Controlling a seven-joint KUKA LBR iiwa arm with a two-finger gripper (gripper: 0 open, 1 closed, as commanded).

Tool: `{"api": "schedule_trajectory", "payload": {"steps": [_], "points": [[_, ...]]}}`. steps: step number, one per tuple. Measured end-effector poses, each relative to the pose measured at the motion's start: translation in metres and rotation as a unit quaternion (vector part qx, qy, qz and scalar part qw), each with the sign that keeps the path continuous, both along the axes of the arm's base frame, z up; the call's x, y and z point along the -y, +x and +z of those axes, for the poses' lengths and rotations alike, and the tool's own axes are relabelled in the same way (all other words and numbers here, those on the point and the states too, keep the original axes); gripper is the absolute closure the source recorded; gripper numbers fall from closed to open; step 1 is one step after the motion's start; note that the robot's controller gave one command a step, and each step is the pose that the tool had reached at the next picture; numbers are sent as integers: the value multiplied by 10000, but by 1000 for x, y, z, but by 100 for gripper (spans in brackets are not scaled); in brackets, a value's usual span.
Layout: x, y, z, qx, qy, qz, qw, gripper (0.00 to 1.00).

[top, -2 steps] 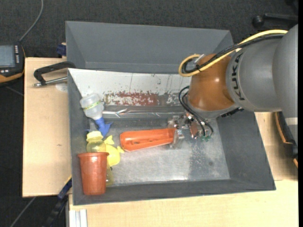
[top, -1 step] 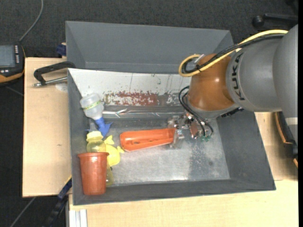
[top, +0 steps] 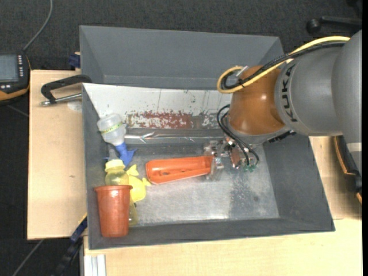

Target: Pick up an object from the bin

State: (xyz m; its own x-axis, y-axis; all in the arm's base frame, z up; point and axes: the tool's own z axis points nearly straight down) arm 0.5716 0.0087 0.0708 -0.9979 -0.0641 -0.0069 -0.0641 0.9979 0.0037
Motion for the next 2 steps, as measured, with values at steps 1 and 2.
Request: {"api": "schedule_trajectory", "payload": {"steps": [1, 2], "points": [[0, 0, 0, 0, 0, -1, 10000, 100], [13, -8, 44, 28, 4, 19, 10000, 100]]}}
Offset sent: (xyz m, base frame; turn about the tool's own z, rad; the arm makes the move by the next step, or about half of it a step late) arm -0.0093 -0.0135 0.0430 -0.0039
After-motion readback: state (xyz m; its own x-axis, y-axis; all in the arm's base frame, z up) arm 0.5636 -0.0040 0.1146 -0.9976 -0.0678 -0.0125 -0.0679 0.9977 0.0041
